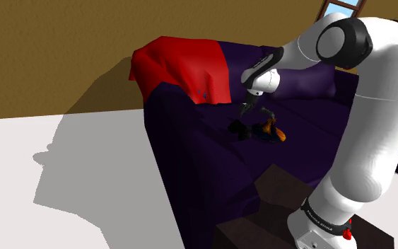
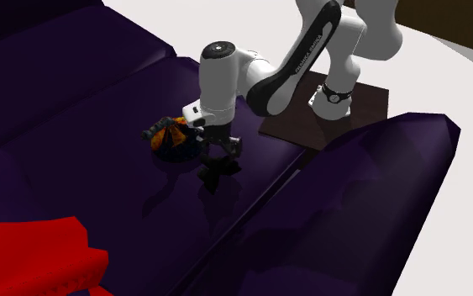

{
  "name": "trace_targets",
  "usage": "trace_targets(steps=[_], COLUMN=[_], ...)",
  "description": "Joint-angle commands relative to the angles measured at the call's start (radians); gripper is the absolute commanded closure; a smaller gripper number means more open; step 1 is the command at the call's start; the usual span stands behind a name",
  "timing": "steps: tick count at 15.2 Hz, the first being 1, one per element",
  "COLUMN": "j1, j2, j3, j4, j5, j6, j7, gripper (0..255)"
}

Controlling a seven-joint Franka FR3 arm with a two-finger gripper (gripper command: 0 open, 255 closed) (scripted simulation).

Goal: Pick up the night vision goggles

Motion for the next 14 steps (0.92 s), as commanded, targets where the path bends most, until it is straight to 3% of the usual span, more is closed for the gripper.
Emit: trace_targets(steps=[1,11,12,14], j1=[-0.040,-0.073,-0.073,-0.073], j2=[0.092,0.171,0.171,0.171], j3=[0.022,0.065,0.065,0.065], j4=[0.072,0.072,0.072,0.072], j5=[0.065,0.127,0.127,0.127], j6=[0.004,0.077,0.077,0.077], j7=[-0.058,-0.106,-0.105,-0.105], gripper=[0,0,255,255])
